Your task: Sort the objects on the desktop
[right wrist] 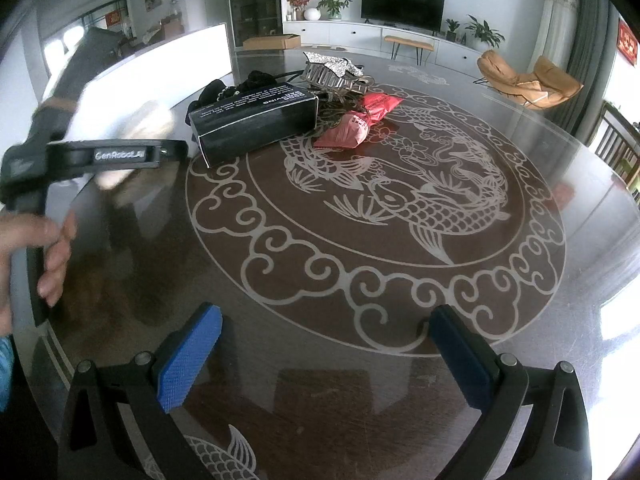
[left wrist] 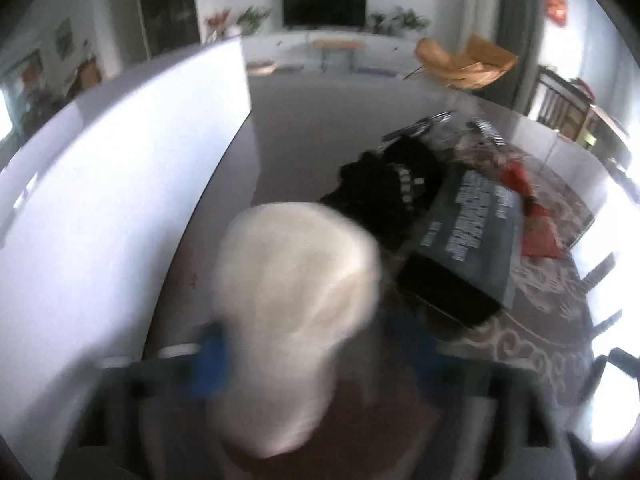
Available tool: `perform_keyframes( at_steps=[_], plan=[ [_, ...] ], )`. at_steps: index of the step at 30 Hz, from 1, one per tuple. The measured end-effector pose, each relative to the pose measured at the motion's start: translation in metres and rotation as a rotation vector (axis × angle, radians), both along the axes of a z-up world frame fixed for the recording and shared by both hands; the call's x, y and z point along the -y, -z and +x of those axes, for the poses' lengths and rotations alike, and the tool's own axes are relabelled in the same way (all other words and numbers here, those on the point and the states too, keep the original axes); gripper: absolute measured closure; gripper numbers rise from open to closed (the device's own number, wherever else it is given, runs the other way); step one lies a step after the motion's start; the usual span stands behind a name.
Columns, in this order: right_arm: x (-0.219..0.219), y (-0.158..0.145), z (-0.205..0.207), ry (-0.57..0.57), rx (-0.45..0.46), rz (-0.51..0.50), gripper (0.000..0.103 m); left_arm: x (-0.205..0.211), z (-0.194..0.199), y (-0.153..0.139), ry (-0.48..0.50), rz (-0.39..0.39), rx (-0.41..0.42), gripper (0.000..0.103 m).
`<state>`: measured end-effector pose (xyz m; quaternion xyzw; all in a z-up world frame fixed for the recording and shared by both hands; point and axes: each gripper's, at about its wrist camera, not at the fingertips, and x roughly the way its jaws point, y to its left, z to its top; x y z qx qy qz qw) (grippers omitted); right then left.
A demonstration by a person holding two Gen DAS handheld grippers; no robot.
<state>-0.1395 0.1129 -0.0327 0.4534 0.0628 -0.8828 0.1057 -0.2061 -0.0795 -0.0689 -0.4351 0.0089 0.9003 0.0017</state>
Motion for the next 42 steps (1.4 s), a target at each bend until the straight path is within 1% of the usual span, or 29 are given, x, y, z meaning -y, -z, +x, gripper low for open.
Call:
perform_keyframes(
  at_steps=[2,4,6,8,10,12,14,15,16,18,24,42],
  plan=[
    [-0.001,0.000,0.000,0.000,0.000,0.000,0.000,-0.003,0.015,-0.001,0.019,0.004,-0.007,0.059],
    [-0.001,0.000,0.000,0.000,0.000,0.000,0.000,-0.003,0.039,-0.002,0.029,0.042,-0.013,0.059],
    [0.000,0.000,0.000,0.000,0.000,0.000,0.000,-0.003,0.063,-0.002,0.024,0.075,-0.016,0.059],
    [-0.001,0.000,0.000,0.000,0.000,0.000,0.000,-0.006,0.089,-0.002,0.014,0.083,-0.017,0.057],
    [-0.001,0.000,0.000,0.000,0.000,0.000,0.000,-0.013,0.105,-0.001,0.010,0.044,-0.015,0.046],
    [-0.001,-0.001,0.000,0.000,-0.001,0.000,0.000,-0.018,0.106,0.000,0.021,0.009,-0.006,0.013],
    [-0.001,0.000,0.000,0.000,-0.001,0.000,0.000,-0.017,0.105,0.000,0.022,0.024,0.005,0.000],
    [0.000,0.000,0.000,0.000,-0.001,0.000,0.000,-0.013,0.100,0.005,0.018,0.048,0.042,0.000],
    [-0.001,-0.001,0.000,0.000,0.000,0.000,0.000,-0.017,0.096,0.007,0.022,0.045,0.051,0.000],
    [0.000,0.000,0.000,0.000,-0.001,0.000,0.000,-0.025,0.097,0.006,0.032,0.010,0.060,0.000],
    [0.000,0.000,0.000,0.000,-0.001,0.000,0.000,-0.027,0.099,0.004,0.031,0.010,0.058,0.000],
    [0.000,0.000,0.000,0.000,-0.001,0.000,0.000,-0.026,0.096,0.008,0.030,0.011,0.057,0.000]
  ],
)
